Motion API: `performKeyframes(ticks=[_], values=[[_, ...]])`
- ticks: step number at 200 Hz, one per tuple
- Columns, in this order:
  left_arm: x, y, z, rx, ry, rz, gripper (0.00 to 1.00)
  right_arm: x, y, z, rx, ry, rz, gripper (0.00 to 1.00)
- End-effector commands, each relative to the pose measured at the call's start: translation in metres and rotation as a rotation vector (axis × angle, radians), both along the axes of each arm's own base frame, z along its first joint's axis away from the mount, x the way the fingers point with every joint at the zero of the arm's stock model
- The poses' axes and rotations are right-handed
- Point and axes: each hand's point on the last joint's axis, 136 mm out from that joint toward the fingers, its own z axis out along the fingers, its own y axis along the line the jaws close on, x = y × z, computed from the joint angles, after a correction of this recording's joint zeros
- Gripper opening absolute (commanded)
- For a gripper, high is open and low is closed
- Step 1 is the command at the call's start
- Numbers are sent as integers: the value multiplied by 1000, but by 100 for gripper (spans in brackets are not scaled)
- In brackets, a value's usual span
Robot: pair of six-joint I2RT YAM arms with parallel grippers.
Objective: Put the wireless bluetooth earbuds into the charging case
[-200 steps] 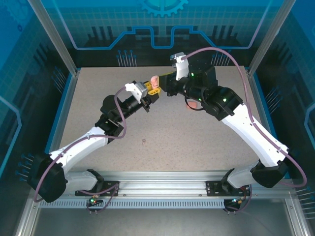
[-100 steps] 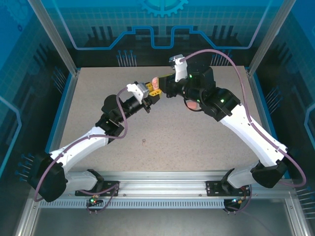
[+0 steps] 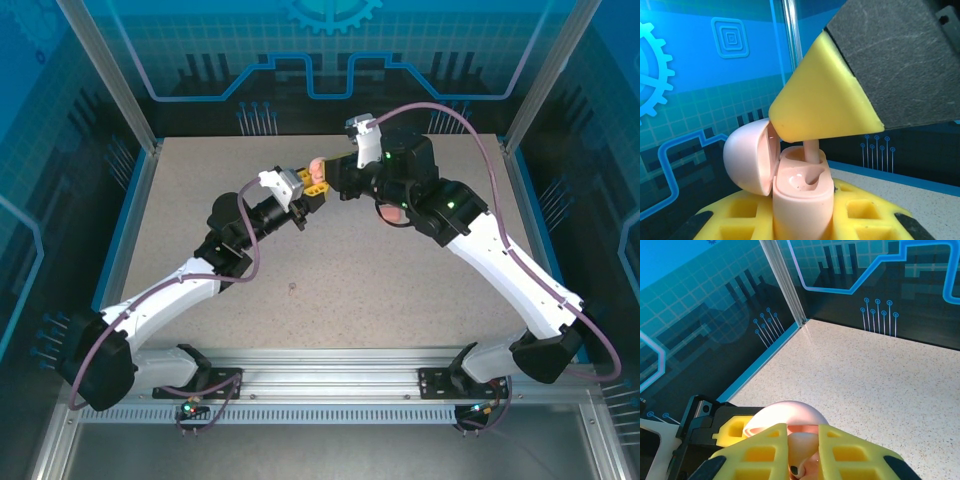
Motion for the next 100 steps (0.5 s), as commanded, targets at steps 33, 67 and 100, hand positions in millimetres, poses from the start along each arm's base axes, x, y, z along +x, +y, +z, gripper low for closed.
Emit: performKeyframes(ticks=[33, 67, 100], values=[[-8, 2, 30, -30, -86, 1, 0, -11, -2, -5, -16, 10, 52, 19], [-8, 2, 30, -30, -83, 0, 0, -9, -5, -6, -12, 17, 26, 23], [-8, 1, 28, -29, -76, -4, 0, -6, -8, 12, 13, -7, 5, 42]])
